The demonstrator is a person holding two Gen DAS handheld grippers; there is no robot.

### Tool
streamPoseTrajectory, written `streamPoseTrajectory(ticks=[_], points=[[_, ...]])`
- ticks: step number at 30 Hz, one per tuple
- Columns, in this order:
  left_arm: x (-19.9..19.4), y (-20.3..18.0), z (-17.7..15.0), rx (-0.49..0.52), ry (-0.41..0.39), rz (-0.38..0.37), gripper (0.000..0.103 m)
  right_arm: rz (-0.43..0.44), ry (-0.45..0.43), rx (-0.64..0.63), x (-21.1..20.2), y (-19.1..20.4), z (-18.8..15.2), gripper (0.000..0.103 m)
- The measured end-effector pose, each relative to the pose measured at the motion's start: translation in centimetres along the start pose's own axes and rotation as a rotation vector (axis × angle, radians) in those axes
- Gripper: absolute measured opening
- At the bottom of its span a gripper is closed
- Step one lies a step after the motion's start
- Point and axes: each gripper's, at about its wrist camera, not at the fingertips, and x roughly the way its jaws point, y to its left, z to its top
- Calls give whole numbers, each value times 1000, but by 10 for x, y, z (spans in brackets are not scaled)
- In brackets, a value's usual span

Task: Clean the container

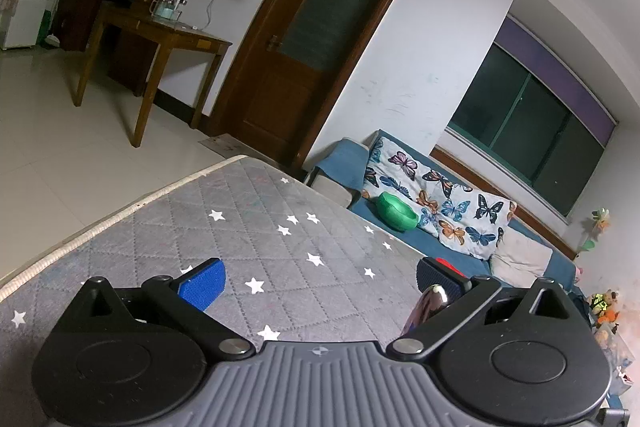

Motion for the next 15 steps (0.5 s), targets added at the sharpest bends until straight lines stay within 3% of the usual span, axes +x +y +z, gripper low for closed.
streamPoseTrajectory(ticks=[4, 11, 15], points=[[1, 0, 0, 0, 0, -6, 103, 64, -15, 29, -8, 4, 7, 16], [2, 2, 0, 0, 1, -18, 103, 322, -99, 139, -3, 15, 50, 16], [3, 1, 0, 0, 3, -20, 103, 372, -96, 190, 15, 14, 51, 16]])
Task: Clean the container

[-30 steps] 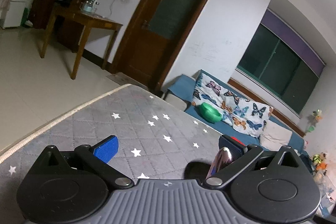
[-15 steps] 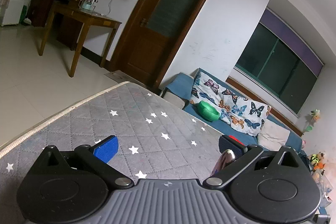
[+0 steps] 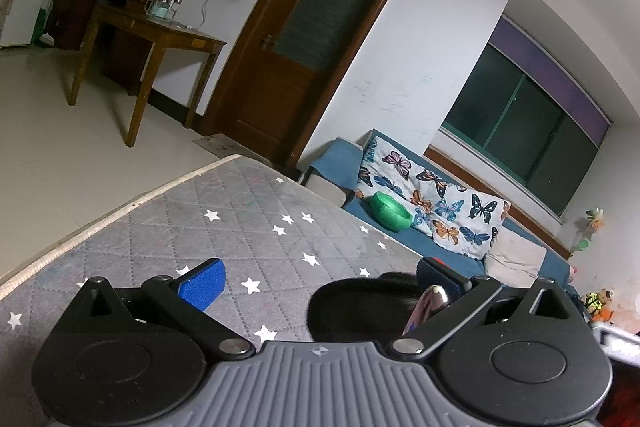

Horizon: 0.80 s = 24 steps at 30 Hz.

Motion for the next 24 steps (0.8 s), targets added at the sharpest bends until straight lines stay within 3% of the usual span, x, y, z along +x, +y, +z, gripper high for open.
streamPoseTrajectory(ticks=[14, 20, 24], points=[[-2, 2, -1, -3, 0, -11, 103, -234, 58, 97, 20, -74, -28, 16], [-3, 5, 5, -6, 0, -11, 103, -264, 79, 106, 4, -78, -37, 16], [-2, 4, 4, -4, 1, -10, 103, -231, 69, 95, -5, -67, -38, 16]])
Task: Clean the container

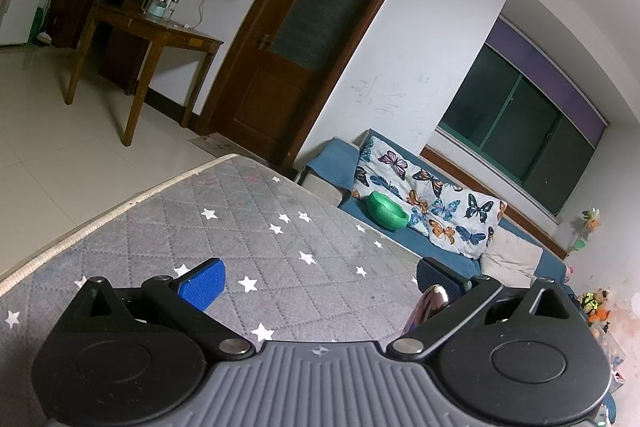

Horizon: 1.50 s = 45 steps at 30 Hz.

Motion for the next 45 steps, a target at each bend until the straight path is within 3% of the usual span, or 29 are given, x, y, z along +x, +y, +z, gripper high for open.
streamPoseTrajectory(ticks=[14, 17, 33, 38, 45], points=[[4, -3, 0, 1, 2, 10, 103, 284, -97, -151, -26, 66, 4, 16], [5, -4, 0, -2, 2, 12, 103, 267, -90, -198, -23, 66, 3, 16], [8, -8, -1, 9, 8, 18, 103, 17, 2, -93, -6, 3, -1, 16], [10, -10, -2, 13, 11, 23, 103, -65, 15, -179, -8, 19, -5, 16], [12, -13, -2, 17, 13, 26, 103, -22, -4, -396, -28, 78, -17, 16]])
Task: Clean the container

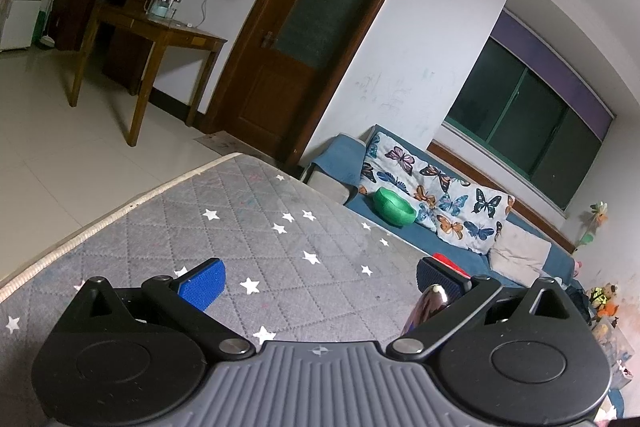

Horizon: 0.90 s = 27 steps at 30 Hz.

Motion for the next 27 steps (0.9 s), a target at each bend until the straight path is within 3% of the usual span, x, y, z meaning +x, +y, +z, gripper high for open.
streamPoseTrajectory(ticks=[8, 11, 19, 27], points=[[0, -2, 4, -4, 3, 3, 103, 24, -64, -257, -16, 57, 8, 16], [1, -2, 5, -6, 2, 6, 103, 15, -44, -303, -11, 63, 1, 16], [-1, -3, 4, -2, 2, 2, 103, -69, 92, -281, 8, 36, -28, 16], [-2, -1, 4, 6, 1, -4, 103, -157, 123, -165, 9, 13, -37, 16]])
